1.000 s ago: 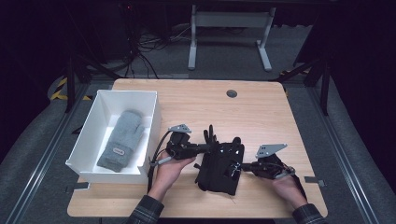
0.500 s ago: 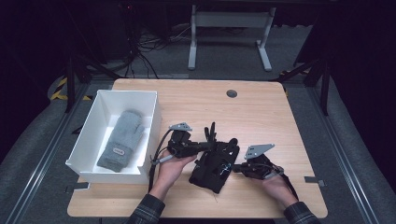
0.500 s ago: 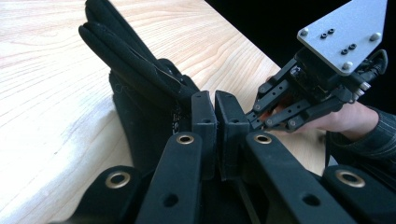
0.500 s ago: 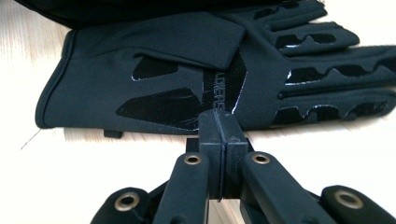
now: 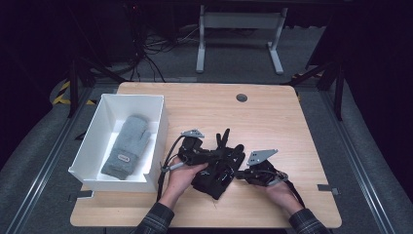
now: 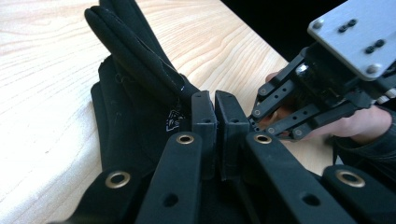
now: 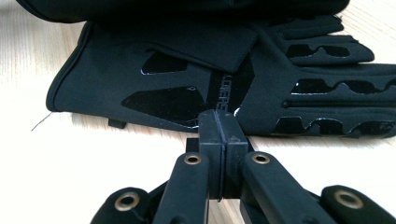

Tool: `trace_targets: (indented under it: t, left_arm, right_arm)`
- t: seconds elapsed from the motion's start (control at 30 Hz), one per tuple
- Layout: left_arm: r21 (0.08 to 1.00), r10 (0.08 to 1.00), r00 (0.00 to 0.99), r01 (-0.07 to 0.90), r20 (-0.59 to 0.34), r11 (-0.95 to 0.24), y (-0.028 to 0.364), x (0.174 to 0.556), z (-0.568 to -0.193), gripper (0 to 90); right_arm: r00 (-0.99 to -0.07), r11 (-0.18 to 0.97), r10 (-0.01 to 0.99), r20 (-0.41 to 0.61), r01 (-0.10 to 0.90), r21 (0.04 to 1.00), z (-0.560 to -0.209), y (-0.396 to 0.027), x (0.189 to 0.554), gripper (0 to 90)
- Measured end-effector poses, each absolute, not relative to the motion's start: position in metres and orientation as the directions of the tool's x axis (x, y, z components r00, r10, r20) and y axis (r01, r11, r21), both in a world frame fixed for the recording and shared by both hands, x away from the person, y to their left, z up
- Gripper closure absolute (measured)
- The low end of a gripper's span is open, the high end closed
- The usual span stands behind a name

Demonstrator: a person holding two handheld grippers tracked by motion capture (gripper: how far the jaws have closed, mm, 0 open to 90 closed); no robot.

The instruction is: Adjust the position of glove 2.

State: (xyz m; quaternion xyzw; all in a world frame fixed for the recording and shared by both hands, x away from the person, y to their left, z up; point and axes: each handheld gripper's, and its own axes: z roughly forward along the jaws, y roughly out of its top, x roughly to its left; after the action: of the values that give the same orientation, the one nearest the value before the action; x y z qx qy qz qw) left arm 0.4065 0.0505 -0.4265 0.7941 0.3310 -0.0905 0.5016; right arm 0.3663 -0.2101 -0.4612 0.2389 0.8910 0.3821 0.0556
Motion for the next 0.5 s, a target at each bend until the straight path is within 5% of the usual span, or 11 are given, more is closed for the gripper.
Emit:
trace_targets:
  t: [0.5]
  left_arm:
    - [0.694,0.444,0.78,0.61,-0.44,-0.384,0.033,0.399,-0.44,87.9]
  right_arm:
    - [-0.89,0.605,0.45,0.07,0.362,0.709,-0.463,-0.195,0.366,90.0]
